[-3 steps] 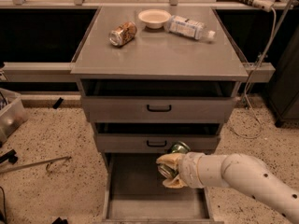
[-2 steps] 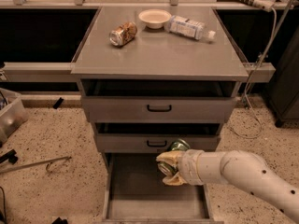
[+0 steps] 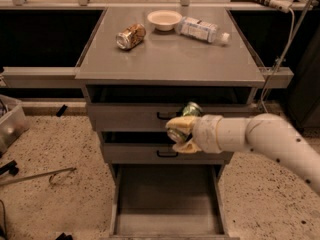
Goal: Pick green can from bottom drawer and place on counter
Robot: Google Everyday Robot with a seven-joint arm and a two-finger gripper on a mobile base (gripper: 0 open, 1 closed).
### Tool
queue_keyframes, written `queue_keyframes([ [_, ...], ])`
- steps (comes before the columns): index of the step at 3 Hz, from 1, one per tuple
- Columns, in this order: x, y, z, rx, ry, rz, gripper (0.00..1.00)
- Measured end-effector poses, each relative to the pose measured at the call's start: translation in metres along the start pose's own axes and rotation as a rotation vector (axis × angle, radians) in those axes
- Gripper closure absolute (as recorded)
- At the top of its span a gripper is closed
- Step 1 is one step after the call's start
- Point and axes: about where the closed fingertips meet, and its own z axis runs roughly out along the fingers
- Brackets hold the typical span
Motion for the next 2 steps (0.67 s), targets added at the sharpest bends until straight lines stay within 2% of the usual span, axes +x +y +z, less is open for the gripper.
queue_keyframes([
  [1, -0.01, -0.078, -0.026, 0.145, -0.056, -0.112, 1.0],
  [2, -0.012, -0.094, -0.031, 0.171, -0.056, -0.143, 1.0],
])
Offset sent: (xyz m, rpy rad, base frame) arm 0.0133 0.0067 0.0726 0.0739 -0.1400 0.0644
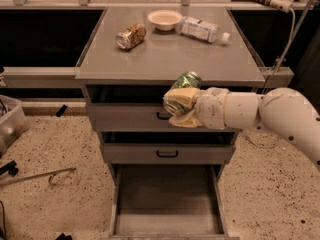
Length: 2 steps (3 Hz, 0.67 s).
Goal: Pick green can from bottom drawer and place on counter
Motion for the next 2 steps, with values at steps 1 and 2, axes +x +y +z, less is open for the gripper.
queue_keyframes([
  [1, 0.0, 0.0, 0.0, 0.0, 0.0, 0.0, 1.0],
  [2, 0.009, -0.016, 0.004, -0.005, 0.001, -0.034, 1.0],
])
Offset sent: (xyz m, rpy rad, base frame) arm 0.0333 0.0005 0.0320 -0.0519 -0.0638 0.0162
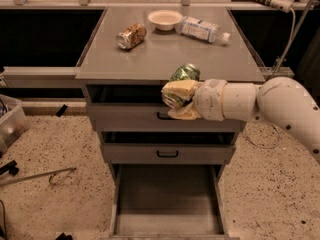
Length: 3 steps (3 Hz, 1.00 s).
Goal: Pick green can from bottom drawer and place on counter
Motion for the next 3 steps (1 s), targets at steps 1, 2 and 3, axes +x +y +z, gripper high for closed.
queue_keyframes([
  [1, 0.016, -0.042, 0.015, 0.001, -0.025, -0.092, 1.0],
  [2, 0.04, -0.086, 0.035, 0.006, -0.055, -0.143, 1.0],
  [3, 0.072, -0.122, 0.042, 0.026, -0.046, -0.153, 1.0],
])
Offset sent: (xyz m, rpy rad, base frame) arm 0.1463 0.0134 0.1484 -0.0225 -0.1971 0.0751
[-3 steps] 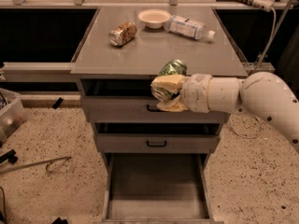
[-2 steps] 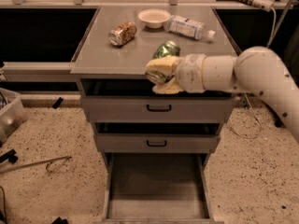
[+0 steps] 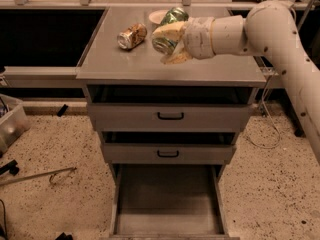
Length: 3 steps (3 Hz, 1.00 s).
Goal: Pick green can from bottom drawer and place on counter
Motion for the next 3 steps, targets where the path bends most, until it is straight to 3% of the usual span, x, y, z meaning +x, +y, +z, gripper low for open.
queue_keyframes([
  [1, 0.044, -0.008, 0.003, 0.007, 0.009, 0.049, 1.0],
  [2, 0.045, -0.009, 0.003, 0.009, 0.011, 0.05, 1.0],
  [3, 0.044, 0.008, 0.01, 0.006, 0.002, 0.103, 1.0],
])
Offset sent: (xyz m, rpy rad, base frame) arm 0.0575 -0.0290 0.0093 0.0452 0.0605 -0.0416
